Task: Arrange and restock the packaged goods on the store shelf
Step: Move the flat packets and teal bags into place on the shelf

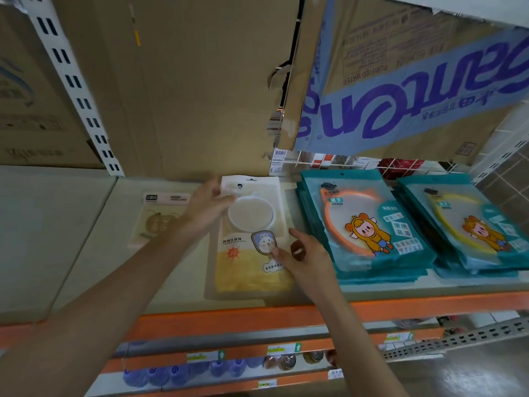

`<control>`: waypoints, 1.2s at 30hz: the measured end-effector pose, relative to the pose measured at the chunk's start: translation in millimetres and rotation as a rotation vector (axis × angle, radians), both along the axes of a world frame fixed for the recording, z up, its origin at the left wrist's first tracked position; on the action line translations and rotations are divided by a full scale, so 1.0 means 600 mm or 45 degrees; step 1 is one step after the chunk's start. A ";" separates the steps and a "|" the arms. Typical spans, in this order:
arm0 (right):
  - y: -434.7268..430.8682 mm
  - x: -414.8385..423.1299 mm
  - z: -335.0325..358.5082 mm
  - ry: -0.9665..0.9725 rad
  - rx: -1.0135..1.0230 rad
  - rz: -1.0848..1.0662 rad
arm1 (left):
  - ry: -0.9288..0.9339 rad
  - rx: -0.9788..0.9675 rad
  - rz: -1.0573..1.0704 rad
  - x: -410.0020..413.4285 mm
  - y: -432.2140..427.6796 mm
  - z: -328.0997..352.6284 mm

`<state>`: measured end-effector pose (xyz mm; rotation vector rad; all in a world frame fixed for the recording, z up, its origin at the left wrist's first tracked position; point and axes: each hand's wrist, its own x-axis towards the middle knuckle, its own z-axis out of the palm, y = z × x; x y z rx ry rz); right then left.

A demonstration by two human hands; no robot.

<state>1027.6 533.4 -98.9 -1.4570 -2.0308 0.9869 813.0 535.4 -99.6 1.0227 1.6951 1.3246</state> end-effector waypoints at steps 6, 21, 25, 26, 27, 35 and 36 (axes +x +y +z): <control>-0.018 0.013 -0.007 0.050 -0.106 0.113 | -0.075 -0.106 -0.130 0.031 -0.060 -0.005; -0.040 0.022 -0.023 0.012 -0.064 0.216 | -0.217 -0.138 -0.118 0.097 -0.127 0.000; -0.040 0.024 -0.029 0.006 -0.087 0.228 | -0.180 -0.139 -0.098 0.104 -0.126 -0.001; -0.040 0.024 -0.028 0.005 -0.100 0.233 | -0.183 -0.145 -0.086 0.106 -0.125 -0.001; -0.041 0.025 -0.025 0.013 -0.109 0.230 | -0.186 -0.146 -0.066 0.109 -0.126 0.006; -0.009 -0.005 0.023 -0.257 0.331 0.343 | 0.807 -0.214 0.110 0.023 -0.140 0.033; -0.007 -0.018 0.029 -0.336 0.369 0.372 | 0.952 -0.215 0.108 0.007 -0.146 0.036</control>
